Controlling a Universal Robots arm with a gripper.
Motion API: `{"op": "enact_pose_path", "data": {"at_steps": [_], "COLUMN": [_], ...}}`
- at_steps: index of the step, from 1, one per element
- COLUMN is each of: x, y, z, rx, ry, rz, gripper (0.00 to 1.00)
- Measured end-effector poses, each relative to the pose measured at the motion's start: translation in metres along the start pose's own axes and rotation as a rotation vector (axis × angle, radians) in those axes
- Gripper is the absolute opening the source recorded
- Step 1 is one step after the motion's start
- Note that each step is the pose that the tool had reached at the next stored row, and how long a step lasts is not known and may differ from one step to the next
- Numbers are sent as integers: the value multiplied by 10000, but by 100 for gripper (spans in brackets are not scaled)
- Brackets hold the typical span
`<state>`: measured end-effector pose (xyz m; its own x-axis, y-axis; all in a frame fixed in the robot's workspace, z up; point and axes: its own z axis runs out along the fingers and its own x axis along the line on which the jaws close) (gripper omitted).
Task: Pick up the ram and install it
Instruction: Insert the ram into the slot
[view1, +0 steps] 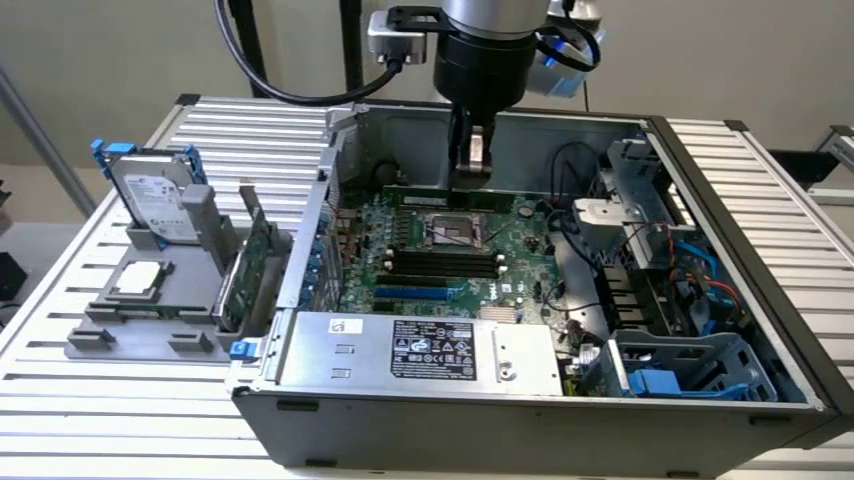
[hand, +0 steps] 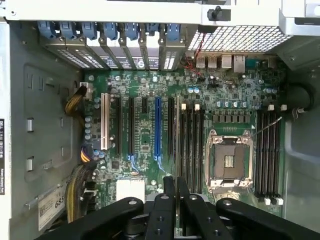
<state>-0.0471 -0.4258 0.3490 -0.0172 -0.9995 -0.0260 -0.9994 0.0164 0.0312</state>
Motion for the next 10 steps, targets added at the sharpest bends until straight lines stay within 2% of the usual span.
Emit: {"op": "enact_pose_path", "data": {"at_steps": [10], "x": [0], "y": [0], "z": [0], "rx": [0], "ry": [1], "rz": [0], "gripper": [0]}}
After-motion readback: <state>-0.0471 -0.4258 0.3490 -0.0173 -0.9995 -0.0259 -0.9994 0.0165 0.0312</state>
